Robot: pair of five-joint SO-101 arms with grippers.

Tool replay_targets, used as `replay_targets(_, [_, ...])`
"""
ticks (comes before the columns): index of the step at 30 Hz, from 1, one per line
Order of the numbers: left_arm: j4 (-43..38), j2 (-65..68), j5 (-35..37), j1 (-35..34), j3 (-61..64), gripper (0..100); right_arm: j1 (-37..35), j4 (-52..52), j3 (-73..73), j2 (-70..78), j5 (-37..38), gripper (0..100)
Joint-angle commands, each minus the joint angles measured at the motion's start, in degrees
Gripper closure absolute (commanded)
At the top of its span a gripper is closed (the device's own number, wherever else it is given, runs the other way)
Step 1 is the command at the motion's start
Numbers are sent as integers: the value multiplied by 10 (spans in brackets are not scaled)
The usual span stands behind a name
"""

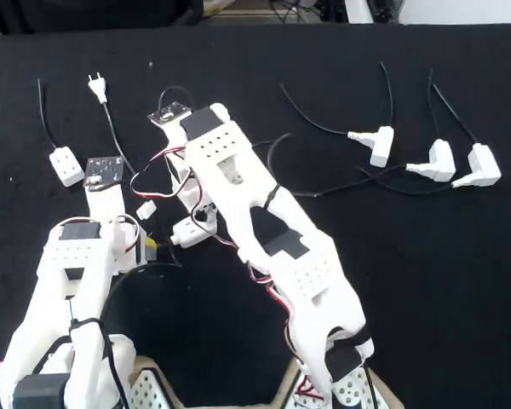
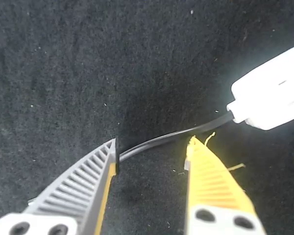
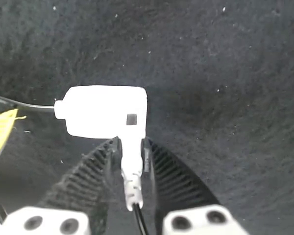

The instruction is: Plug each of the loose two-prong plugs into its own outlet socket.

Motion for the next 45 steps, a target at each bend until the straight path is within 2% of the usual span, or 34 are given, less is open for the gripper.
replay_targets(1, [4,-18,5,-4,-29,766,13,18,-5,-7,4,988])
replay_targets(11, [4,-18,4,-4,-30,766,38,15,158,-145,4,988])
replay_targets(20, [4,-18,5,-4,-29,766,40,16,214,-267,5,988])
replay_targets(25, [4,-18,5,-4,-29,766,80,12,272,-295,43,988])
replay_targets(27, [4,-18,5,-4,-29,766,110,-33,327,-310,75,988])
replay_targets(30, [4,-18,5,-4,-30,766,156,-193,462,-373,116,988])
replay_targets(33, [4,-18,5,-4,-29,766,172,-338,624,-469,138,988])
replay_targets(36, [2,-18,5,-4,-29,766,177,-440,751,-542,149,987])
replay_targets(39, [2,-18,5,-4,-29,766,178,-488,828,-575,180,987])
replay_targets(45, [3,-18,5,-4,-29,766,179,-486,880,-560,192,986])
